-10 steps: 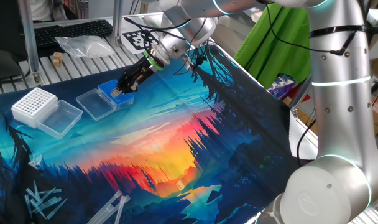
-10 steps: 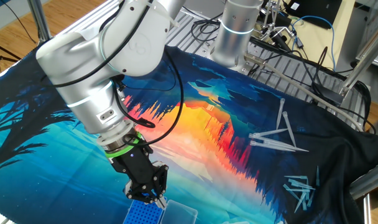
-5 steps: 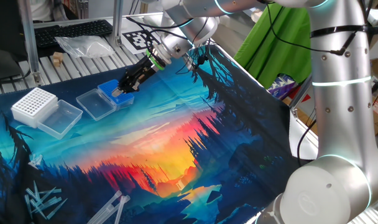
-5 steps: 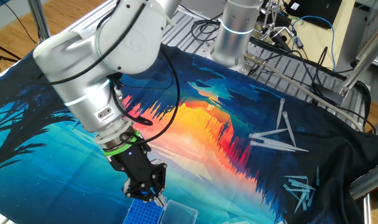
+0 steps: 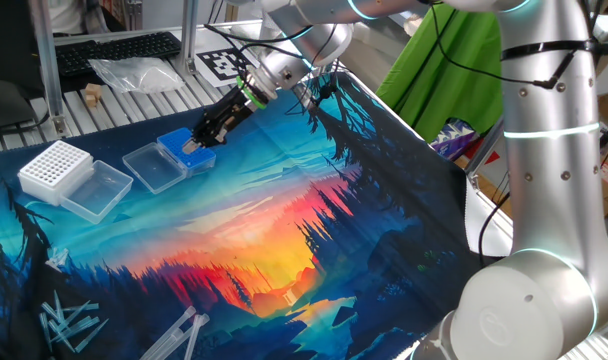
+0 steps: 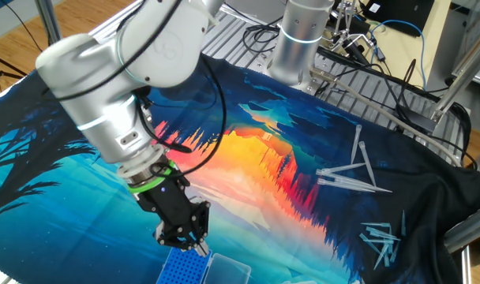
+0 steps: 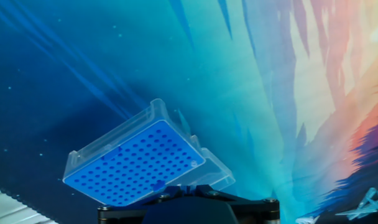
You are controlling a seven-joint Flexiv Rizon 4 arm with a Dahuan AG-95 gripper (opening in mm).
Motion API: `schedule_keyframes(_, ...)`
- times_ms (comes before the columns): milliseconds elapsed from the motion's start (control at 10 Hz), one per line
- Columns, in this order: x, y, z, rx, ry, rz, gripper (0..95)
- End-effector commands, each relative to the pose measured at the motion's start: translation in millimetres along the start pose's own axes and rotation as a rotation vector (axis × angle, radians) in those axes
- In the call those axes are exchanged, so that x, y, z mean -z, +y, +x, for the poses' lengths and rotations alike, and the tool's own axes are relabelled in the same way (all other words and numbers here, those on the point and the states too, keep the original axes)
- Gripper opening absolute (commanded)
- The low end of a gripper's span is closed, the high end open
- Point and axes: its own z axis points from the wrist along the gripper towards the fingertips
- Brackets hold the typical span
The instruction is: Insert a small pipette tip into the holder for small pipette tips
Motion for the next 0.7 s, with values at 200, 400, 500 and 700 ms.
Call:
schedule_keyframes(200,6.1,-4.4,3.5,0.022,-0.029,0.003,0.0)
schedule_keyframes(400,16.3,-15.2,14.1,0.165,-0.112,0.03,0.0)
schedule_keyframes(500,24.0,-23.6,21.9,0.272,-0.142,0.041,0.0)
schedule_keyframes(700,28.4,-32.9,30.1,0.367,-0.197,0.038,0.0)
